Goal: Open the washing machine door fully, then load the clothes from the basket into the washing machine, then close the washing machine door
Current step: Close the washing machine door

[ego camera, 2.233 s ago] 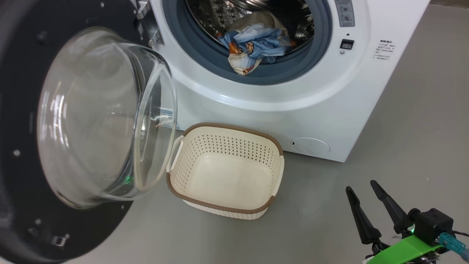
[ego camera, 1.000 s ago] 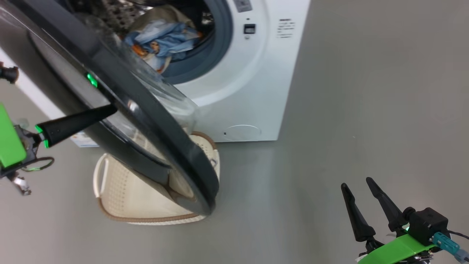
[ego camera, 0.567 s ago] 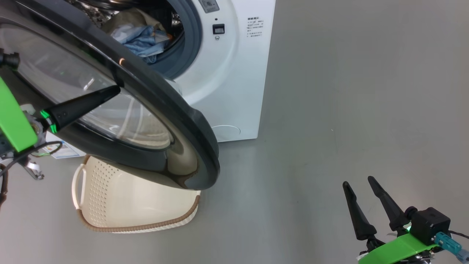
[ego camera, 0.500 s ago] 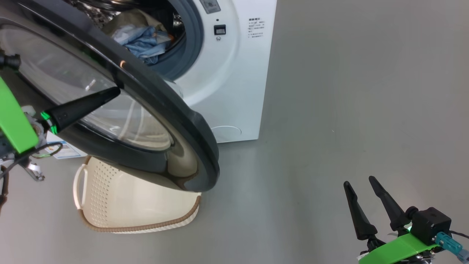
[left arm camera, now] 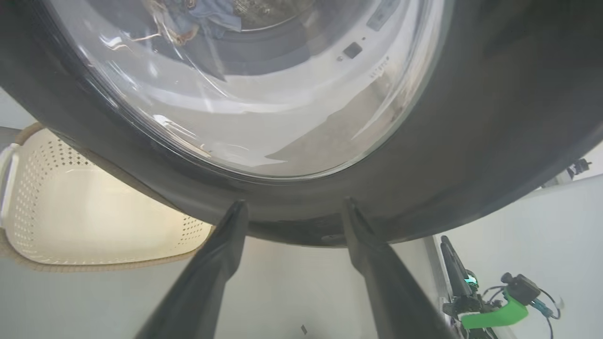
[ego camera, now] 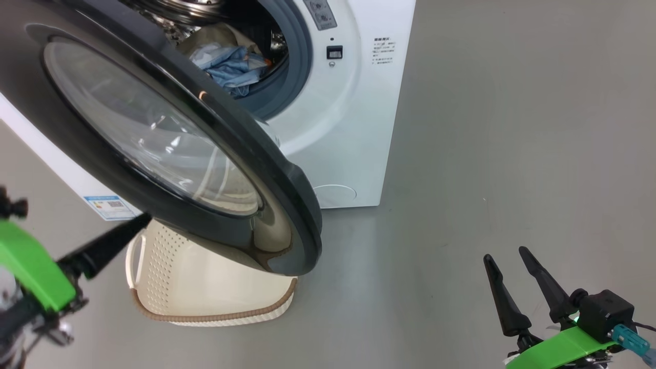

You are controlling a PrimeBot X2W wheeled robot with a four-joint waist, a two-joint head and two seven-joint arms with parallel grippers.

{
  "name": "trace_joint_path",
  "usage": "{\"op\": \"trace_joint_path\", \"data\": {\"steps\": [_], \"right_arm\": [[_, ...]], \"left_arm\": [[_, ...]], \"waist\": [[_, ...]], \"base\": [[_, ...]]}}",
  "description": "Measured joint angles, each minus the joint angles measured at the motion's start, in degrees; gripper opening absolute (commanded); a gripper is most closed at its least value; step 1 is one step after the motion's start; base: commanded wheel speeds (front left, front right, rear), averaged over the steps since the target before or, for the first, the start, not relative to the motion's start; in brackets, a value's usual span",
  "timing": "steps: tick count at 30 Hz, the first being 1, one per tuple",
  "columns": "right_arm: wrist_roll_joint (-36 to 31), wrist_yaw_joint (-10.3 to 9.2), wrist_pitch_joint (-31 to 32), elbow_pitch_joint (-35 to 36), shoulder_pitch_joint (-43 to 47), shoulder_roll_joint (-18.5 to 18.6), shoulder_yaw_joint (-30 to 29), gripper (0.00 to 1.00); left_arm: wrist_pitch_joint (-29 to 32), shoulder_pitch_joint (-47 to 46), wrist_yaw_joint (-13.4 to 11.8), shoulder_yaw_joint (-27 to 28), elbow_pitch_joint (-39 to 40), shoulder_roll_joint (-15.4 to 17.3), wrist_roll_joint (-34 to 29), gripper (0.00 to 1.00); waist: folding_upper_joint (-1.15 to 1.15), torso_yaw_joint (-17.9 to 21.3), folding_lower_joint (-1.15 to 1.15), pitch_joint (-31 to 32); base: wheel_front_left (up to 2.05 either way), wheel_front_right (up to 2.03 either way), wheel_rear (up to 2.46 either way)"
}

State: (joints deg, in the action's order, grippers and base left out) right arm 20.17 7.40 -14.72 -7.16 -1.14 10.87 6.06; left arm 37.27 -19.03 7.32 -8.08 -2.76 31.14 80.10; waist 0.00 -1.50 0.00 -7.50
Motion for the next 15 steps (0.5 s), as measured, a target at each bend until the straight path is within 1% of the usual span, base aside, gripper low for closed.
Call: {"op": "trace_joint_path", "data": {"steps": [3, 8, 9, 13, 15], "right_arm": [[0.0, 0.0, 0.0, -0.1, 0.0, 0.4, 0.0, 1.0], [0.0, 0.0, 0.0, -0.2, 0.1, 0.9, -0.3, 1.0], [0.0, 0.0, 0.0, -0.2, 0.1, 0.9, -0.3, 1.0], [0.0, 0.0, 0.0, -0.2, 0.4, 1.2, -0.8, 1.0], [0.0, -0.01, 0.0, -0.3, 0.8, 1.5, -1.0, 1.0]], "left_arm": [[-6.0, 3.6, 0.0, -1.0, -0.6, 1.1, -2.2, 1.0], [-18.0, 8.4, 0.0, -3.8, -3.3, 1.7, -5.2, 1.0], [-18.0, 8.4, 0.0, -3.8, -3.3, 1.7, -5.2, 1.0], [-28.0, 11.1, 0.0, -7.5, -6.3, 2.6, -8.5, 1.0], [-32.8, 12.0, 0.0, -9.5, -8.0, 2.9, -9.2, 1.0]], "waist": [[0.0, 0.0, 0.0, 0.1], [0.0, 0.5, 0.0, 0.0], [0.0, 0.5, 0.0, 0.0], [0.0, 1.1, 0.0, 0.0], [0.0, 1.5, 0.0, -0.1]], "base": [[0.0, 0.0, 0.0], [0.0, 0.0, 0.0], [0.0, 0.0, 0.0], [0.0, 0.0, 0.0], [0.0, 0.0, 0.0]]}}
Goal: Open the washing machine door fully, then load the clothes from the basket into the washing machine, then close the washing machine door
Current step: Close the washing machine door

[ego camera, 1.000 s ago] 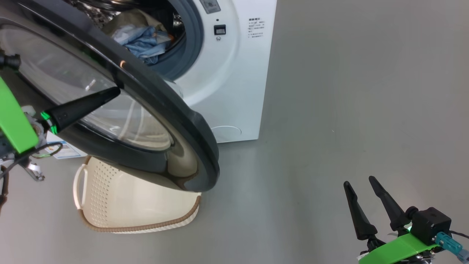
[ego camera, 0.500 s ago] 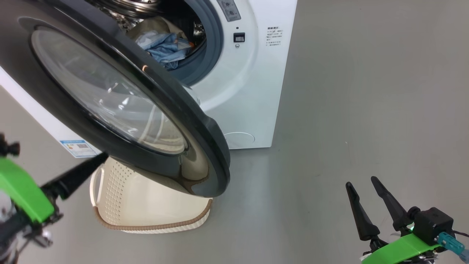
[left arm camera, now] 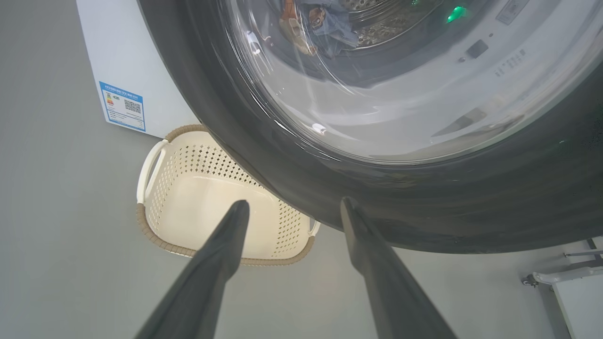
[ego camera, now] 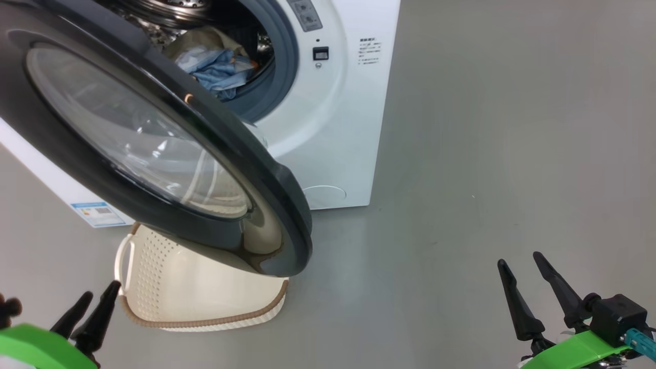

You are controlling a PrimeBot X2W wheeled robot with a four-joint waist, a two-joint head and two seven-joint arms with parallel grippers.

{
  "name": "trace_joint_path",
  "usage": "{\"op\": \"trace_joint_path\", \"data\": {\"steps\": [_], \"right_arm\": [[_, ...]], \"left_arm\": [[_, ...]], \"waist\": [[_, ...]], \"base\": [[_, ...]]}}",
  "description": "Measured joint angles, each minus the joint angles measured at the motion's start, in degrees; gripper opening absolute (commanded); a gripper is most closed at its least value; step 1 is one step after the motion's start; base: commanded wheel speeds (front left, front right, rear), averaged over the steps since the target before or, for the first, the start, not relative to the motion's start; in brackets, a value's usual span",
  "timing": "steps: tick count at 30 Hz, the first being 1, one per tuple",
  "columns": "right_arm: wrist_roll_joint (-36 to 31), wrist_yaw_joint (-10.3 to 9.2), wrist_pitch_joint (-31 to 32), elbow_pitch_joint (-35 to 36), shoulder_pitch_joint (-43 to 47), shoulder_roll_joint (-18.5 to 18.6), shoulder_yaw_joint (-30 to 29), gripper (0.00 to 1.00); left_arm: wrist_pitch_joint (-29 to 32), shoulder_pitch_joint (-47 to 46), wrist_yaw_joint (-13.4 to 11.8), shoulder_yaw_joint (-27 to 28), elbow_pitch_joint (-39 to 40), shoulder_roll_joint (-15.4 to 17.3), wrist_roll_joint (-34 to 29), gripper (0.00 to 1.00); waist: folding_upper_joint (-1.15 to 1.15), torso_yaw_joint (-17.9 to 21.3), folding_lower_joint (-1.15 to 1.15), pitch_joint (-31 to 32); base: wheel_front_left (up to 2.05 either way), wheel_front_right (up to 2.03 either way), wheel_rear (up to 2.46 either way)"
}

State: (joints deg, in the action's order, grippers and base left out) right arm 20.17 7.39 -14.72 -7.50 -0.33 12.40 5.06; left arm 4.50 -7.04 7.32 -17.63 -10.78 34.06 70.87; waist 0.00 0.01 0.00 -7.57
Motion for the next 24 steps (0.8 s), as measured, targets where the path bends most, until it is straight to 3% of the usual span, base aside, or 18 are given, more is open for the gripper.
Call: {"op": "trace_joint_path", "data": {"steps": [7, 12, 24], "right_arm": [[0.0, 0.01, 0.0, -0.3, 0.3, 0.6, -1.1, 1.0], [0.0, 0.01, 0.0, -0.3, 0.4, 0.7, -1.7, 1.0], [0.0, 0.01, 0.0, -0.3, 0.4, 0.7, -2.4, 1.0]], "left_arm": [[-15.1, 1.4, 0.0, -7.3, -5.3, 0.6, -0.9, 1.0], [-18.6, 1.4, 0.0, -8.9, -7.8, 0.5, -2.6, 1.0], [-18.7, 5.8, 0.0, 5.2, -4.8, -9.5, -23.6, 1.0]], "waist": [[0.0, 1.8, 0.0, 0.4], [0.0, 2.9, 0.0, 0.7], [0.0, 3.9, 0.0, 1.5]], "base": [[0.0, 0.0, 0.0], [0.0, 0.0, 0.0], [0.0, 0.0, 0.0]]}}
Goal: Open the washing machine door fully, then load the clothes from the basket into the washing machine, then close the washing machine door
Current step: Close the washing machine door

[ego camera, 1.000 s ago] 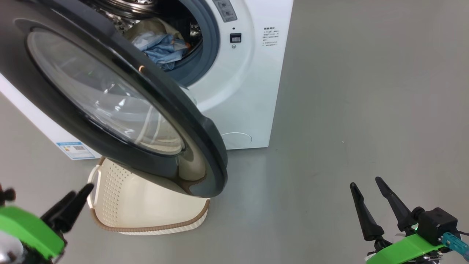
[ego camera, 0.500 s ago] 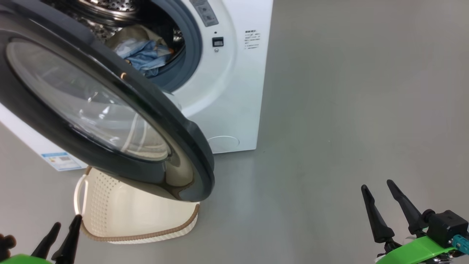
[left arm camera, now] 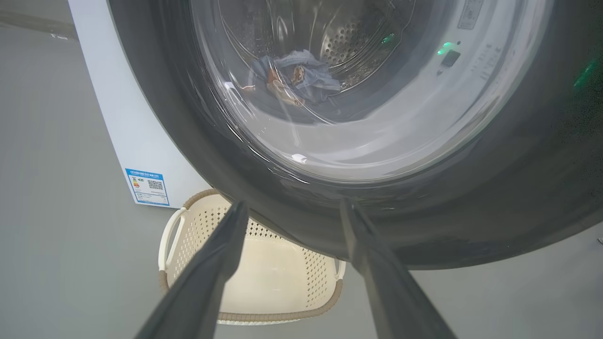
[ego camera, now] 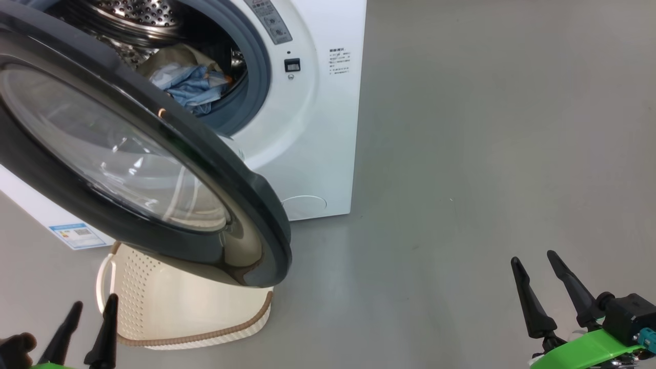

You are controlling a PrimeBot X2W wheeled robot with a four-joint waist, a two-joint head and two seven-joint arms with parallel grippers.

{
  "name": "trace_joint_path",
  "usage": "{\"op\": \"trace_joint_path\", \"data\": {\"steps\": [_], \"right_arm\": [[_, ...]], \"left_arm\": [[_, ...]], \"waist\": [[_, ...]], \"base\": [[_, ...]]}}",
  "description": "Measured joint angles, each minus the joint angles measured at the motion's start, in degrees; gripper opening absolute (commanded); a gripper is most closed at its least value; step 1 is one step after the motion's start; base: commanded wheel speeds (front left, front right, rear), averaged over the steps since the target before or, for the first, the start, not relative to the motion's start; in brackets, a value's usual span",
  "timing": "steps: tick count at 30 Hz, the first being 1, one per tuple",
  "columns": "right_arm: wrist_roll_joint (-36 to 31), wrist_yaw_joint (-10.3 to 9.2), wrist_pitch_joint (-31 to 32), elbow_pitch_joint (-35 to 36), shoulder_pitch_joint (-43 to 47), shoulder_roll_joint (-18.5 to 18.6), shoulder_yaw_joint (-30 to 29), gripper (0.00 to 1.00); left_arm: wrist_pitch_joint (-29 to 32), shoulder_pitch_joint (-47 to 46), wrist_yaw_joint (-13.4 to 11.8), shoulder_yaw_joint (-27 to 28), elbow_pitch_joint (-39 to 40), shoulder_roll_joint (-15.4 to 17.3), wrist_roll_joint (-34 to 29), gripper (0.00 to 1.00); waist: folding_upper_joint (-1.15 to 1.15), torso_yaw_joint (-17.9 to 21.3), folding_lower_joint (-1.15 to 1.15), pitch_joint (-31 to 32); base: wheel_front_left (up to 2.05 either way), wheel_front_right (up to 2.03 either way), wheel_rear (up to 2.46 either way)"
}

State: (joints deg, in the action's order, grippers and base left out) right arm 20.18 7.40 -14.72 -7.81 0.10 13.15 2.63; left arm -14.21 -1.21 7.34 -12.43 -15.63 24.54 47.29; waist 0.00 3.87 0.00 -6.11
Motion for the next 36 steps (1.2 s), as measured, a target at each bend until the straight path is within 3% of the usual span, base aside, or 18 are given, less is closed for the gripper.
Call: {"op": "trace_joint_path", "data": {"steps": [12, 22, 35, 36], "right_arm": [[0.0, 0.0, 0.0, 0.1, 0.0, 0.1, -0.7, 1.0], [0.0, 0.0, 0.0, -0.1, 0.7, -0.3, -0.6, 1.0], [-0.2, 0.0, 0.0, -0.2, 1.2, -0.5, 1.0, 1.0], [-0.3, 0.0, 0.0, -0.2, 1.1, -0.6, 1.2, 0.48]], "left_arm": [[0.0, 3.8, 0.1, 11.5, 7.6, -7.7, -19.1, 1.0], [0.0, 4.9, 0.1, 13.6, 7.3, -10.5, -21.5, 1.0], [0.0, 4.9, 0.1, 12.8, 7.3, -10.7, -21.9, 1.0], [0.0, 4.9, 0.1, 12.8, 7.4, -10.8, -21.9, 1.0]], "waist": [[0.0, 0.0, 0.0, 0.4], [0.0, 0.2, 0.0, 0.5], [0.0, -0.6, 0.0, 0.2], [0.0, -0.9, 0.0, 0.1]], "base": [[0.0, 0.0, 0.0], [0.0, 0.0, 0.0], [0.0, 0.0, 0.0], [0.0, 0.0, 0.0]]}}
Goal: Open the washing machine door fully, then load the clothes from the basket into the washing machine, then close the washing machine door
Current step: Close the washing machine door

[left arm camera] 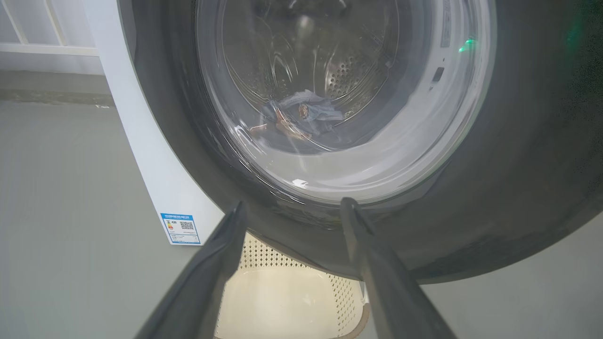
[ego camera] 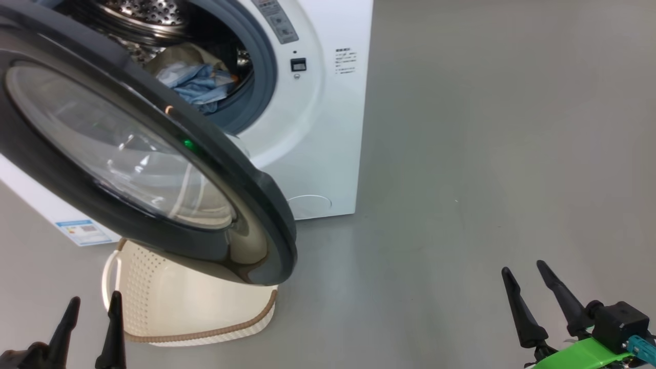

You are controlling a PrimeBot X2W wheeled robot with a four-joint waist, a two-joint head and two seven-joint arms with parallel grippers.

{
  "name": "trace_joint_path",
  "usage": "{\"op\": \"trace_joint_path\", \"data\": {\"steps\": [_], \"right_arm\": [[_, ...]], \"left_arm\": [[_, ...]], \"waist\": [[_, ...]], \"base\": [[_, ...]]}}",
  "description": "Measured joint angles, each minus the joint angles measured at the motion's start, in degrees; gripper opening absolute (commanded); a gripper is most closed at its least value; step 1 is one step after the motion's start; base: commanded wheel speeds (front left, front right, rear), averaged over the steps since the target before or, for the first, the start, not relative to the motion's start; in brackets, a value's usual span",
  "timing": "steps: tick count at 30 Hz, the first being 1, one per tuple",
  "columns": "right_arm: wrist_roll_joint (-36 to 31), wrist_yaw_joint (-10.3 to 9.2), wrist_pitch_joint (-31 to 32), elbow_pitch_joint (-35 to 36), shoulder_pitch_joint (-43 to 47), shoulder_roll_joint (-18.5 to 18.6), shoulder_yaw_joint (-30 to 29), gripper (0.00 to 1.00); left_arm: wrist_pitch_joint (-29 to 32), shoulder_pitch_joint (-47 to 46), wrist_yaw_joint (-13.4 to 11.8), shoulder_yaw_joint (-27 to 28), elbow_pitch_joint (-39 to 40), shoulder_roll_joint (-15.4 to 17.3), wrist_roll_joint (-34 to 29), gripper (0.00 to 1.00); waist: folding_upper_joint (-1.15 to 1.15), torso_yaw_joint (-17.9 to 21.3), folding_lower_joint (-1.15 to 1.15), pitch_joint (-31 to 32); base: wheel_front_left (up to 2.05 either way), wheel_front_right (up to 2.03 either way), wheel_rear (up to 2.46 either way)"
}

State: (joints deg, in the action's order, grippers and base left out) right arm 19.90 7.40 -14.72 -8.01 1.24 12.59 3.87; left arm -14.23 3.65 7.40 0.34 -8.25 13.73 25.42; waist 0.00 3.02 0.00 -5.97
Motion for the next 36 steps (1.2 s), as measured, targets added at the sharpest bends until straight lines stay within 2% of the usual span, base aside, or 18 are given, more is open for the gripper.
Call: {"op": "trace_joint_path", "data": {"steps": [1, 2, 3, 4, 9, 14, 23, 29, 36], "right_arm": [[0.0, 0.0, 0.0, -0.1, -0.1, -0.2, 0.0, 0.48], [0.0, 0.0, 0.0, -0.1, -0.3, -0.4, 0.2, 0.39], [0.0, 0.0, 0.0, -0.2, -0.6, -0.7, 0.4, 0.12], [0.1, 0.0, 0.0, -0.2, -1.0, -0.9, 0.8, 0.0], [1.1, 0.0, 0.0, -0.4, -4.3, -1.7, 2.4, 0.0], [1.4, -0.01, 0.0, 1.0, -10.4, -2.2, 6.8, 0.0], [2.4, 0.0, 0.0, 11.3, -19.1, -3.6, 14.0, 0.0], [3.6, 0.0, 0.0, 16.1, -20.0, -4.2, 20.1, 0.0], [6.6, 0.0, 0.0, 14.1, -19.9, -4.2, 29.9, 0.0]], "left_arm": [[0.0, 0.0, 0.0, 0.0, 0.0, -0.2, 0.0, 1.0], [0.0, 0.0, 0.0, 0.0, 0.1, -0.4, 0.0, 1.0], [0.0, 0.0, 0.0, 0.0, 0.1, -0.5, 0.0, 1.0], [0.0, 0.0, 0.0, 0.0, 0.1, -0.7, 0.0, 1.0], [0.0, -0.1, 0.0, -0.2, 0.2, -1.4, 0.0, 1.0], [0.0, -0.1, 0.0, 0.2, 1.0, -2.2, 0.1, 1.0], [-0.2, -0.1, 0.0, 0.0, 2.1, -3.6, 0.1, 1.0], [-0.4, -0.1, 0.0, 0.0, 2.4, -4.1, 0.0, 1.0], [-0.4, -0.1, 0.0, 0.0, 2.4, -4.8, 0.0, 1.0]], "waist": [[0.0, -0.2, 0.0, 0.0], [0.0, -0.5, 0.0, 0.0], [0.0, -0.8, 0.0, 0.0], [0.0, -1.1, 0.0, 0.1], [0.0, -2.5, 0.0, 0.2], [0.0, -4.5, 0.0, 0.5], [0.0, -7.6, 0.0, 1.1], [0.0, -8.9, 0.0, 1.6], [0.0, -10.0, 0.0, 1.7]], "base": [[0.0, 0.0, 0.0], [0.0, 0.0, 0.0], [0.0, 0.0, 0.0], [0.0, 0.0, 0.0], [0.0, 0.0, 0.0], [0.0, 0.0, 0.0], [0.0, 0.0, 0.0], [0.0, 0.0, 0.0], [0.0, 0.0, 0.0]]}}
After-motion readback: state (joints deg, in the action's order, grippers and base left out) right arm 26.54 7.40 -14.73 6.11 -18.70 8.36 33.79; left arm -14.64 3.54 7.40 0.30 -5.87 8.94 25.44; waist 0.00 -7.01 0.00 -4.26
